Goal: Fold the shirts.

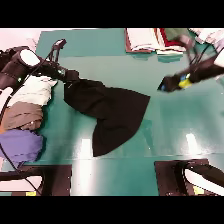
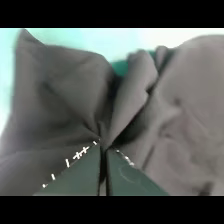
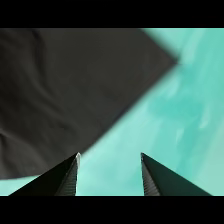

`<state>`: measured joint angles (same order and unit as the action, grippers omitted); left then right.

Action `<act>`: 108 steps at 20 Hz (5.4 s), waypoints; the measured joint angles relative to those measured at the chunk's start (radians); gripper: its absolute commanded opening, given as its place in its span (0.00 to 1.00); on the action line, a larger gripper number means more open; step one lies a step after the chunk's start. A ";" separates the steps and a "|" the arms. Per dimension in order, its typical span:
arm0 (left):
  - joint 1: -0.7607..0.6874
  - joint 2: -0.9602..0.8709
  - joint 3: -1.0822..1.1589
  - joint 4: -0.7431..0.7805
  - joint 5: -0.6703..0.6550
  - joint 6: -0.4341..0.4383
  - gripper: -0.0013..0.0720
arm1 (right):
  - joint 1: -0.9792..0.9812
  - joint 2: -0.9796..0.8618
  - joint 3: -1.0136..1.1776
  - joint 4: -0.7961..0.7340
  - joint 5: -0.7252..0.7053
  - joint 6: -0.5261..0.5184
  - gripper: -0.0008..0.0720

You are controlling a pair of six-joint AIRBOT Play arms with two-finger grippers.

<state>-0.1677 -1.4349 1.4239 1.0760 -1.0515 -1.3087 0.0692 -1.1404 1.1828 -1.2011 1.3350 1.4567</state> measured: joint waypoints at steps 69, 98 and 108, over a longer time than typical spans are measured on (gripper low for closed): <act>0.268 0.286 -0.623 0.089 -0.149 -0.072 0.78 | -0.271 0.116 -0.074 0.084 -0.053 -0.051 0.56; 0.175 0.438 -0.708 -0.006 -0.048 -0.036 0.05 | -0.587 0.008 -0.621 0.107 -0.040 -0.137 0.04; 0.175 0.660 -0.285 -0.001 -0.063 -0.113 0.05 | -0.338 0.257 -0.129 0.132 -0.079 -0.161 0.03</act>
<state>0.0078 -0.7750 1.1393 1.0752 -1.1145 -1.4220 -0.2691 -0.8833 1.0534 -1.0691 1.2564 1.2953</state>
